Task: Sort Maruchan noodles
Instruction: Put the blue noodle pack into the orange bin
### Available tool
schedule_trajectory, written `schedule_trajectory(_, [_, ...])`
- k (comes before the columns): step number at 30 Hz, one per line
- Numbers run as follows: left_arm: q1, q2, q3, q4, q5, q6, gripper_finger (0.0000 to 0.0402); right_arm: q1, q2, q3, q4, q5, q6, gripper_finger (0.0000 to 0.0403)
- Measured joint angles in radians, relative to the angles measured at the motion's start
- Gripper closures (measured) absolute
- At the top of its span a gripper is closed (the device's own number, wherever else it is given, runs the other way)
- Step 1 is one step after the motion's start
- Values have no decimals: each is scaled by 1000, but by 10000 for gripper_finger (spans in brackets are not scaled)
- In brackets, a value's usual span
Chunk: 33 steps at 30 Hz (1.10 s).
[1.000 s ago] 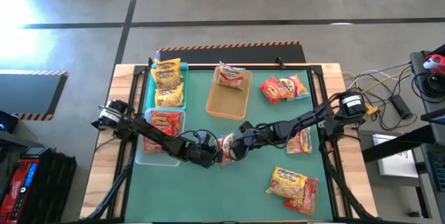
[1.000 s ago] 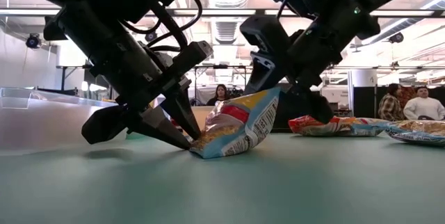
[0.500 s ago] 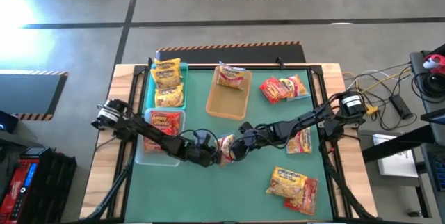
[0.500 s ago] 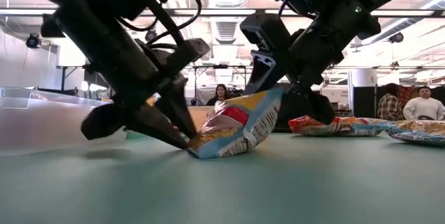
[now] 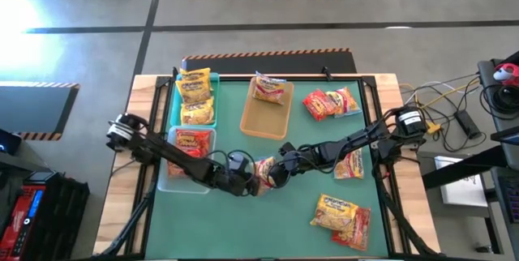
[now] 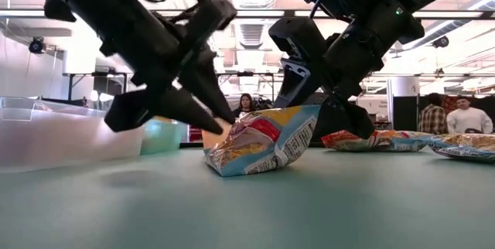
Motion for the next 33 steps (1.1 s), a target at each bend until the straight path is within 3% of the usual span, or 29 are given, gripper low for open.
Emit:
schedule_trajectory(8, [4, 72, 4, -29, 22, -16, 327, -2, 0, 0, 1, -1, -16, 186])
schedule_trajectory(17, [8, 82, 5, -33, 18, -16, 327, -2, -45, 0, -4, -146, 4, 186])
schedule_trajectory(33, [12, 82, 4, -37, 7, -16, 327, -2, -86, 0, -53, -205, -20, 186])
